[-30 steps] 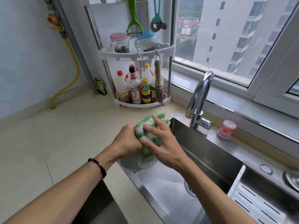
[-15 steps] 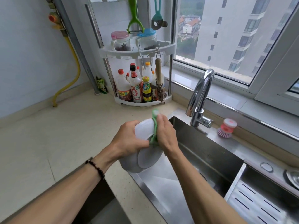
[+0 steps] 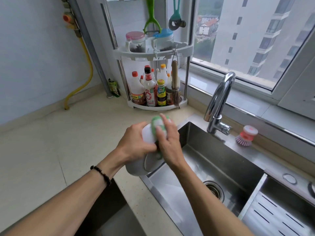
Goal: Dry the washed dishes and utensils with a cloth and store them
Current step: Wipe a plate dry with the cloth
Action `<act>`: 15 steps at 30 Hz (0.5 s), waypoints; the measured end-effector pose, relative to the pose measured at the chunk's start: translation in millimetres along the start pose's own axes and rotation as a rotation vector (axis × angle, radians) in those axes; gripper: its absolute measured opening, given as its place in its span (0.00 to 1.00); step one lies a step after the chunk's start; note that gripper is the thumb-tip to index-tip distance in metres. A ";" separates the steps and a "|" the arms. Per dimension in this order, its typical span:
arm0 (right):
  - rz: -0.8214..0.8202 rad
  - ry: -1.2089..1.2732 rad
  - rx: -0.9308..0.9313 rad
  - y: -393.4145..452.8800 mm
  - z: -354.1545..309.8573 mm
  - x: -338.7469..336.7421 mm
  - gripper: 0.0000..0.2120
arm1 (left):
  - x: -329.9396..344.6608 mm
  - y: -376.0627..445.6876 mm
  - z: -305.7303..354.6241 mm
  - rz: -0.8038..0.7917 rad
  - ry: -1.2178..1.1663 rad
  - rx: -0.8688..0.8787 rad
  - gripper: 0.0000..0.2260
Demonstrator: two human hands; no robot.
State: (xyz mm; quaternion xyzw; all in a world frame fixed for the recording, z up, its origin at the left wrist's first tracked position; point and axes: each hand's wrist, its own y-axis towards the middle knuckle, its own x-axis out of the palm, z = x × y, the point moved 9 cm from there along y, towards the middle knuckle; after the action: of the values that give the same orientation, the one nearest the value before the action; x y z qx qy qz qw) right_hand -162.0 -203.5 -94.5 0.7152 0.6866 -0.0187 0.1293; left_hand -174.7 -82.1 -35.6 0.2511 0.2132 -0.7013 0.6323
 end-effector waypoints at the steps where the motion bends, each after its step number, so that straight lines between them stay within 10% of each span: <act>1: 0.046 0.131 0.144 5.4 16.3 -8.1 0.30 | -1.4 -1.9 3.3 0.002 0.009 0.016 0.18; 6: 0.150 0.381 0.529 7.9 50.0 -23.0 0.24 | -2.1 -11.6 2.5 -0.021 -0.100 0.017 0.21; 10: 0.100 0.156 0.365 22.3 28.6 -39.1 0.23 | 0.6 -17.1 -11.2 -0.216 -0.197 -0.067 0.30; 15: -0.154 -0.156 0.077 30.7 -23.9 -13.6 0.23 | 8.1 -7.3 11.4 -0.353 0.039 -0.031 0.17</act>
State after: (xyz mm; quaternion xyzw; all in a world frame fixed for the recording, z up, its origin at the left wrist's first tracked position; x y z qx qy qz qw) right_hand -136.1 -212.4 -63.7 0.6613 0.7260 -0.1105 0.1529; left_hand -183.5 -94.7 -31.8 0.2135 0.2771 -0.7930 0.4988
